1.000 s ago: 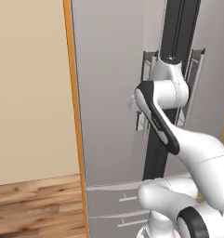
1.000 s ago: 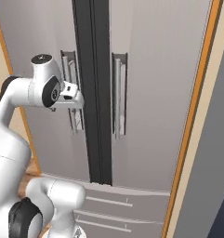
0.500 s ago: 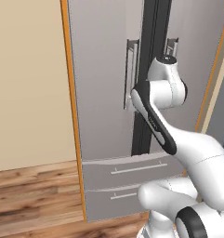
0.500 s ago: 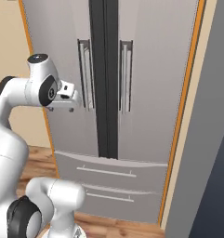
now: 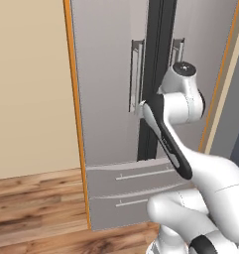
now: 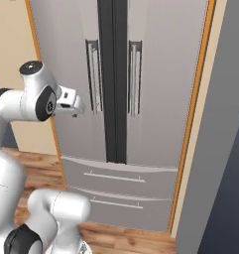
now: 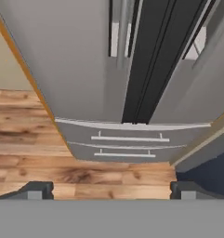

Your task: Take the lemon wedge from the fridge and place it on the plate with fish on the dining counter.

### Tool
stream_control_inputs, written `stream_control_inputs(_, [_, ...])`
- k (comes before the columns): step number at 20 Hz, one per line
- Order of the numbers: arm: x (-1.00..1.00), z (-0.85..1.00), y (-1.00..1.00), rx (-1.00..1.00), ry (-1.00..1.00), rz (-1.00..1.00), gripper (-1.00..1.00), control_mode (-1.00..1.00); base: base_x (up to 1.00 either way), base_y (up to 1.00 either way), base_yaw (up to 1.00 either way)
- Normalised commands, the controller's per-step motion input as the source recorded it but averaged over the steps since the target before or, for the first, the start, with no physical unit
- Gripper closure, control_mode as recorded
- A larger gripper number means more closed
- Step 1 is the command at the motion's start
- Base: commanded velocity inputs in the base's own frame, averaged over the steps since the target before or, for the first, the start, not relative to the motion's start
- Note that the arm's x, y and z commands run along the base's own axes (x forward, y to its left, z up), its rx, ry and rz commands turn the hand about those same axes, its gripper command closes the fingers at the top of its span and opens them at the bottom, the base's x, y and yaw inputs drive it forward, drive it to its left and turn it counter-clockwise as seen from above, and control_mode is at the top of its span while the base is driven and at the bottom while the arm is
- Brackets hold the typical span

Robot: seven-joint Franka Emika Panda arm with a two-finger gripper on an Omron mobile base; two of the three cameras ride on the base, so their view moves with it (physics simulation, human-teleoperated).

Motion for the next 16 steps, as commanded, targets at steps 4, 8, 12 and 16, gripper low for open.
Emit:
stream_control_inputs(4, [-0.1,0.23,-0.08,0.0,-0.33,-0.01,-1.0,-1.0,0.0,0.0,0.0])
stream_control_inputs(8, [0.07,0.27,-0.2,0.04,-0.31,0.0,-1.0,-1.0,0.0,0.0,0.0])
stream_control_inputs(12, [0.45,0.26,-0.05,0.11,-0.28,0.0,-1.0,-1.0,0.0,0.0,0.0])
stream_control_inputs(16, [0.38,0.18,0.0,0.01,-0.21,0.0,-1.0,-1.0,0.0,0.0,0.0])
